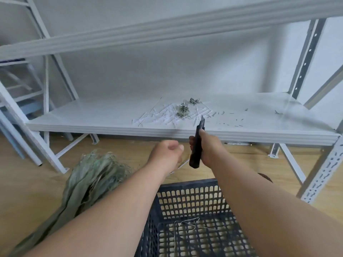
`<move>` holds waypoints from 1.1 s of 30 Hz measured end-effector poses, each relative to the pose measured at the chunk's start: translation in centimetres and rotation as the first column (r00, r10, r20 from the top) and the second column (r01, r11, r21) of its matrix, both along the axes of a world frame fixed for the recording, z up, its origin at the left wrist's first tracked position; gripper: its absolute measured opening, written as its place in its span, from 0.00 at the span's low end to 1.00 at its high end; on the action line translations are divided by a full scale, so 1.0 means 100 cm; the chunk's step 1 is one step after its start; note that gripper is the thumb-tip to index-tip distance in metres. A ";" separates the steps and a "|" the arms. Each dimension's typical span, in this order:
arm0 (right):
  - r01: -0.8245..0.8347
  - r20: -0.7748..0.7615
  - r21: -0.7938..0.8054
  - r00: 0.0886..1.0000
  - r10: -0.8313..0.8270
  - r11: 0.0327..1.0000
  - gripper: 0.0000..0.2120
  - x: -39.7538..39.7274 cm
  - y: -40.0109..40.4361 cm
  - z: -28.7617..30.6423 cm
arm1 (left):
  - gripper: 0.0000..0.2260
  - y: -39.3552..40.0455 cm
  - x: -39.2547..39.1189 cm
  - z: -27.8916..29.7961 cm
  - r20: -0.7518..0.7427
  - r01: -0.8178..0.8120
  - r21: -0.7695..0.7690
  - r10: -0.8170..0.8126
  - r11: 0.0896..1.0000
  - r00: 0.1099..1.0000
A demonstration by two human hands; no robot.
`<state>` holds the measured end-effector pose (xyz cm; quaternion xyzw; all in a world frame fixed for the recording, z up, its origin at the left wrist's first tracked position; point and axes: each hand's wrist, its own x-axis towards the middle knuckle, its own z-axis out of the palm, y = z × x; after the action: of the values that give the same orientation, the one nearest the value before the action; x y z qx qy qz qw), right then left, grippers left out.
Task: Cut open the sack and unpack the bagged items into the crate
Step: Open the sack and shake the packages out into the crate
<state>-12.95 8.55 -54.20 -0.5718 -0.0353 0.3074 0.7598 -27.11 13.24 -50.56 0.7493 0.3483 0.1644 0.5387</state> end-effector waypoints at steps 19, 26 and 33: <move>-0.342 -0.153 0.292 0.905 0.396 0.893 0.17 -0.144 -0.036 -0.040 | 0.13 -0.035 -0.117 -0.065 0.041 -0.084 -0.429 0.112 0.899 0.993; -0.396 -0.177 0.138 0.892 0.416 0.908 0.06 -0.180 -0.020 -0.025 | 0.16 0.009 -0.170 -0.033 -0.165 -0.152 0.392 0.232 0.907 0.959; -0.348 0.103 -0.271 0.916 0.387 0.897 0.15 -0.215 -0.004 -0.022 | 0.51 0.082 -0.205 -0.036 -0.613 -0.213 0.505 0.521 0.837 0.594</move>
<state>-34.50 8.10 -56.43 -0.6668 -0.1629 0.4025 0.6056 -47.66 21.47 -54.18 0.7493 0.6441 0.0259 0.1515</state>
